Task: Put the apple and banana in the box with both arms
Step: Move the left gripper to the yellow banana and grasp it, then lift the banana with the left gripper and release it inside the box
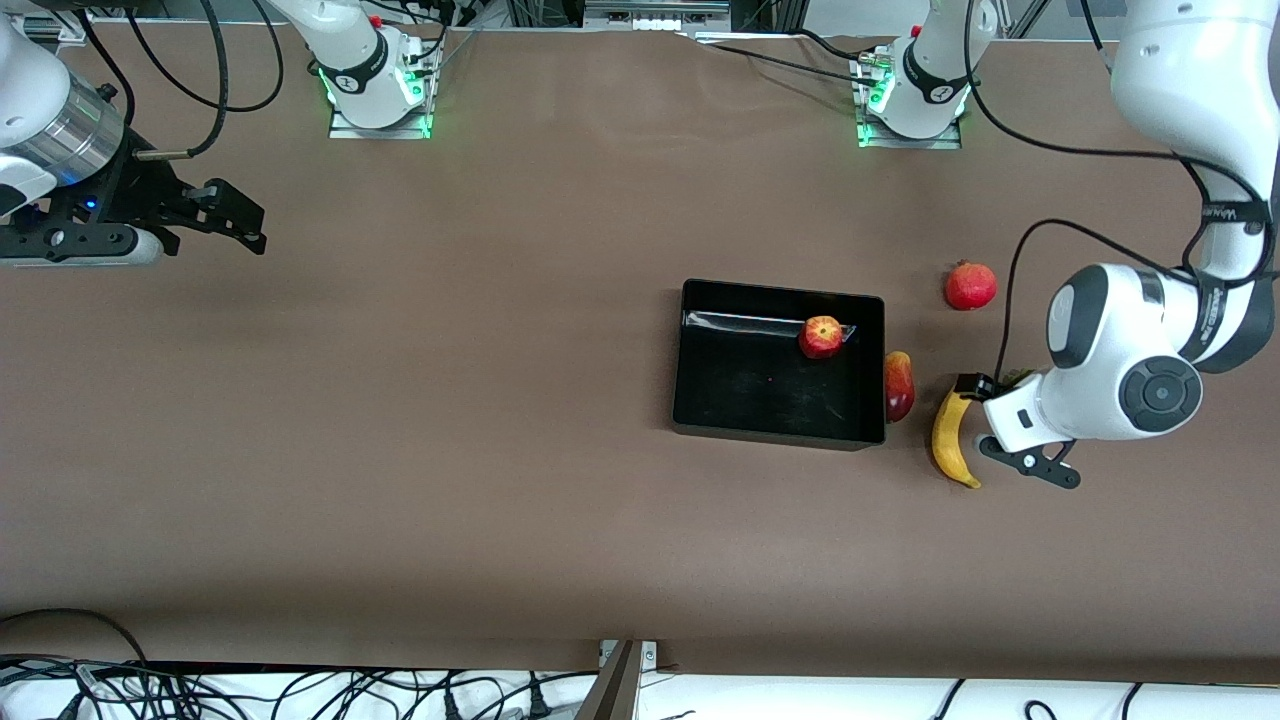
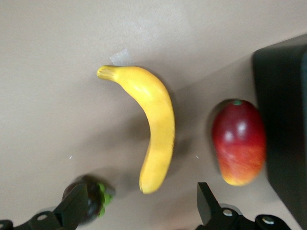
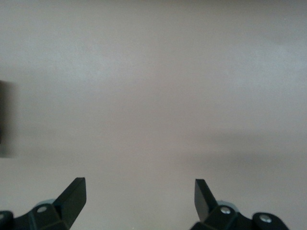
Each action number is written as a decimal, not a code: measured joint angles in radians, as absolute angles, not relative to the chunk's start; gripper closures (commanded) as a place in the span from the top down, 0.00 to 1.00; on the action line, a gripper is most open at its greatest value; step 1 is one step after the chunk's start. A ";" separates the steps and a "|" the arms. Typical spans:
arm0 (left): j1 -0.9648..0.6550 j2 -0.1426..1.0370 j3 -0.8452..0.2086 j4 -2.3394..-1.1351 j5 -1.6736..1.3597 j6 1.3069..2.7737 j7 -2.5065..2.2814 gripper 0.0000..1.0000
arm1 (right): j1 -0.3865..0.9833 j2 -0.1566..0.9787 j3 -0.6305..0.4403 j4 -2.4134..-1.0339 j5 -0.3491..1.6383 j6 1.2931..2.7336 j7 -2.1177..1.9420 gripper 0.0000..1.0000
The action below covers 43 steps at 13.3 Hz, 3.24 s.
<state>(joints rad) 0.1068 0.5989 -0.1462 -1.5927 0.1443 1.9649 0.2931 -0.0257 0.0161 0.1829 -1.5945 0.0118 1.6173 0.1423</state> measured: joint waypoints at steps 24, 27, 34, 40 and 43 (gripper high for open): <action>-0.036 0.526 -0.346 -1.478 0.072 1.764 -0.013 0.00 | -0.026 0.016 0.183 -1.594 0.012 1.618 0.142 1.00; -0.170 0.567 -0.376 -1.518 0.072 1.842 -0.245 0.00 | -0.026 0.016 0.183 -1.594 0.012 1.618 0.142 1.00; -0.232 0.661 -0.363 -1.684 0.073 2.140 -0.352 1.00 | -0.026 0.016 0.183 -1.594 0.012 1.618 0.142 1.00; -0.179 0.624 -0.362 -1.603 0.073 2.042 -0.397 1.00 | -0.026 0.016 0.183 -1.594 0.012 1.618 0.142 1.00; -0.084 0.525 -0.357 -1.419 0.073 1.751 -0.381 1.00 | -0.026 0.017 0.183 -1.594 0.012 1.618 0.142 1.00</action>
<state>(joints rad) -0.0842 0.5255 -0.3569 -1.4190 0.0731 1.7512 -0.3814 -0.0256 0.0165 0.1830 -1.5940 0.0119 1.6180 0.1423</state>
